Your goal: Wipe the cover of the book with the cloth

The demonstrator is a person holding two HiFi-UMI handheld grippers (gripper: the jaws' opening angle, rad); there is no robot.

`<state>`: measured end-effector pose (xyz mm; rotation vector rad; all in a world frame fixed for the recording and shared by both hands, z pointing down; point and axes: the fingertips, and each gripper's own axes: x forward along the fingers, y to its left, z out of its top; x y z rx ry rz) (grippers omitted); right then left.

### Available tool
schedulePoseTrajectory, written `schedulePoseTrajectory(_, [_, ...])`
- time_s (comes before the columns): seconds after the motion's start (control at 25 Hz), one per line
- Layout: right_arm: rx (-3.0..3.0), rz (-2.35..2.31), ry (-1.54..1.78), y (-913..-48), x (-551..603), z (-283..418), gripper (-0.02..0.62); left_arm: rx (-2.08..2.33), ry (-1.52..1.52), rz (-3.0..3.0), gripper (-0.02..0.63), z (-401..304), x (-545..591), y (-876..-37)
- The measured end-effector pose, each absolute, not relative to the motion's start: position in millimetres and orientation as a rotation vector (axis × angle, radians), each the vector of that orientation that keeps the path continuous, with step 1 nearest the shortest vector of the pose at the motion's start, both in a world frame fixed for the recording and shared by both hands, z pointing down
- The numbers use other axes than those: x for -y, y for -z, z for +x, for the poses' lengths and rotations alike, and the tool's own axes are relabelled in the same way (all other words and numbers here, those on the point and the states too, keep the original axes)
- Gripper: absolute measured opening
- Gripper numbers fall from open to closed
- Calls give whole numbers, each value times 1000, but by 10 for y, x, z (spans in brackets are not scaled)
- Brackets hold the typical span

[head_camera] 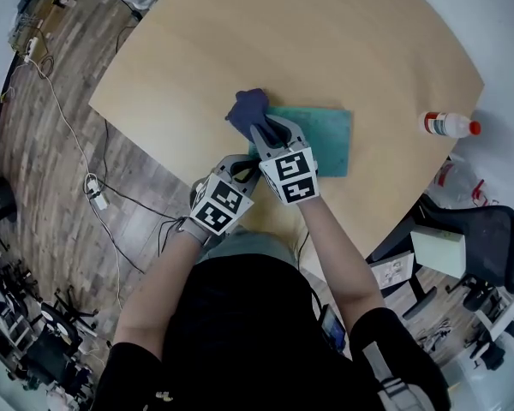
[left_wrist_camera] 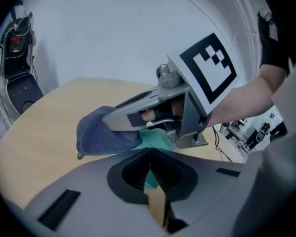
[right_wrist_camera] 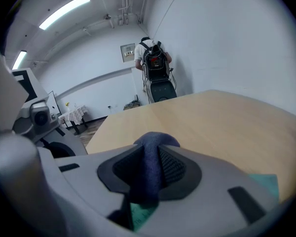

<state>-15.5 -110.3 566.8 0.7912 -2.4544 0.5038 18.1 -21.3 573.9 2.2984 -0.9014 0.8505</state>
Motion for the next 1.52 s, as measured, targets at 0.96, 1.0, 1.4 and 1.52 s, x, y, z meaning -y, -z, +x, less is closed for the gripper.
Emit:
schedulePoseTrajectory(0.96, [2321,773,-240,-5933,1208,-121,97,884,-878,2252,20,126,234,-5988])
schedulePoseTrajectory(1.0, [2318,781,-246,-5937,1228,-80,97,887,-884,2250,20,127,232,-5993])
schedulePoseTrajectory(1.4, [2257,947,-294,-5925,1480,699,97,918,-897,2230,20,103,213,-5997])
schedulePoseTrajectory(1.52, [2241,980,-309,-5930,1543,929,97,931,-893,2228,20,112,228,-5988])
